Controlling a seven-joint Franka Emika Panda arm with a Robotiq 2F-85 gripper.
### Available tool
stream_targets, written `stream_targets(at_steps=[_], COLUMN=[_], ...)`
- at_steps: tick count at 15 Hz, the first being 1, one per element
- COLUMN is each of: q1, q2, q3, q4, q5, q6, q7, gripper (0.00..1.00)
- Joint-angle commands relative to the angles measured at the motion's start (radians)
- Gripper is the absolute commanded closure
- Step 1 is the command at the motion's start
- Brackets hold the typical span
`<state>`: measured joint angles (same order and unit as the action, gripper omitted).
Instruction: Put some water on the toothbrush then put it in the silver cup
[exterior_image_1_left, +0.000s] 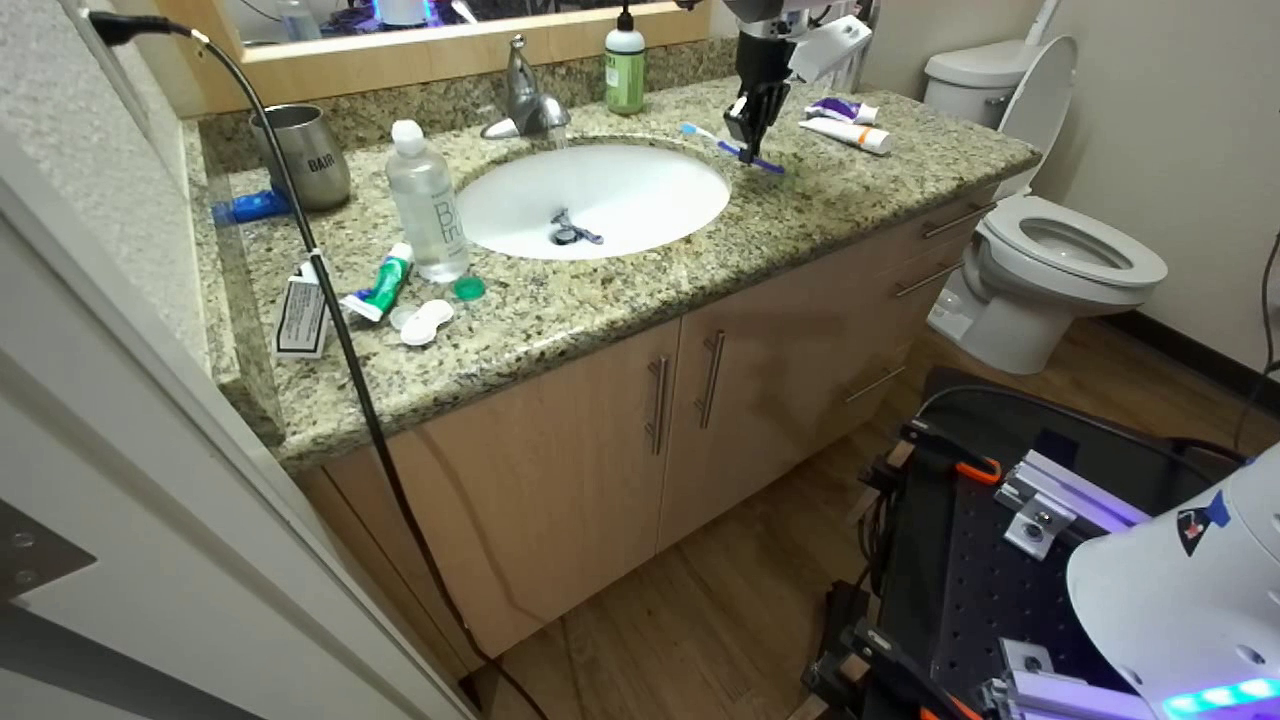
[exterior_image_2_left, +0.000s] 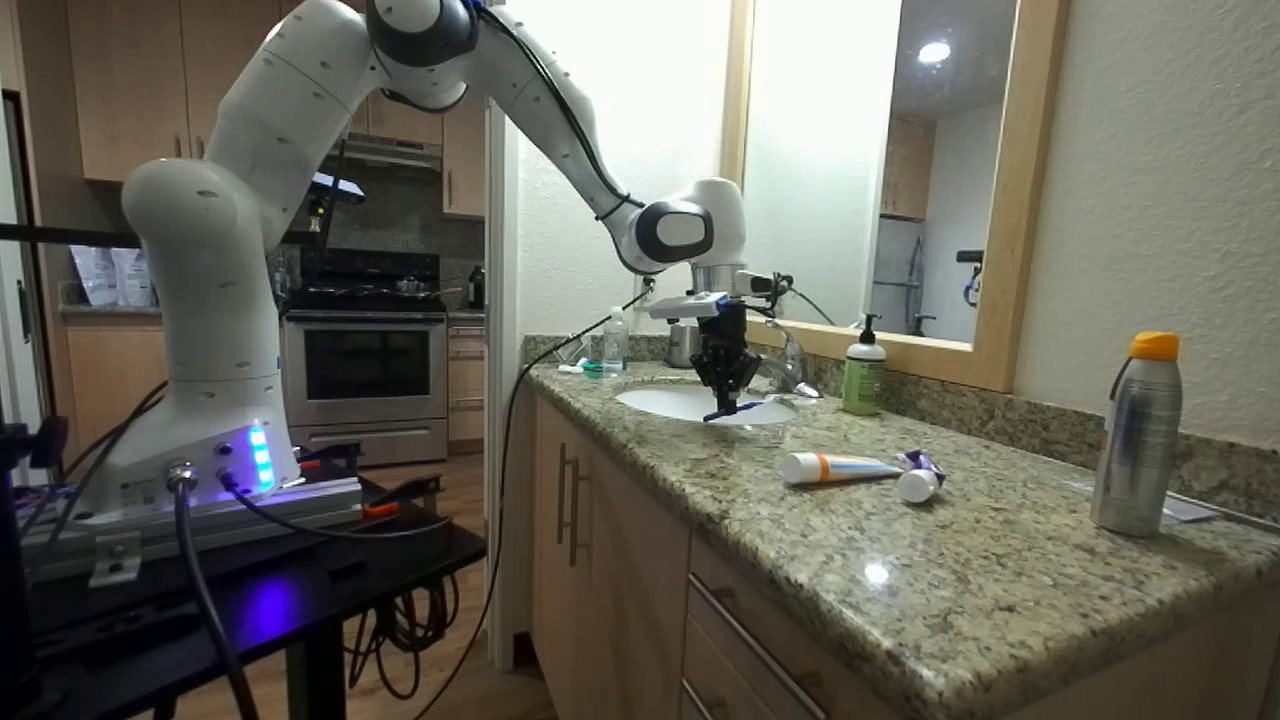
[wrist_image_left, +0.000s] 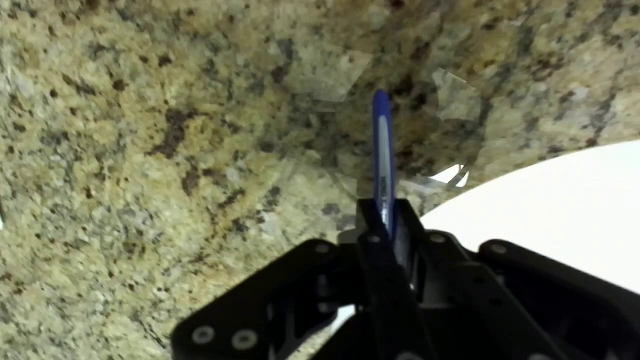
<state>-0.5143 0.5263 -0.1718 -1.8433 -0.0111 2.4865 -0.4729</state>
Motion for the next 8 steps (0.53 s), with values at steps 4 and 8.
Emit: stream_targets(at_steps=[4,8], q1=[0.042,0.083], q2=[-0.162,-0.196], q3=[0.061,0.068], q4=[-0.236,-0.23], q5=[-0.017,-0.008], q6=[0.156,0.068], q7=[-0.162,-0.184], gripper=[0.97,0.97])
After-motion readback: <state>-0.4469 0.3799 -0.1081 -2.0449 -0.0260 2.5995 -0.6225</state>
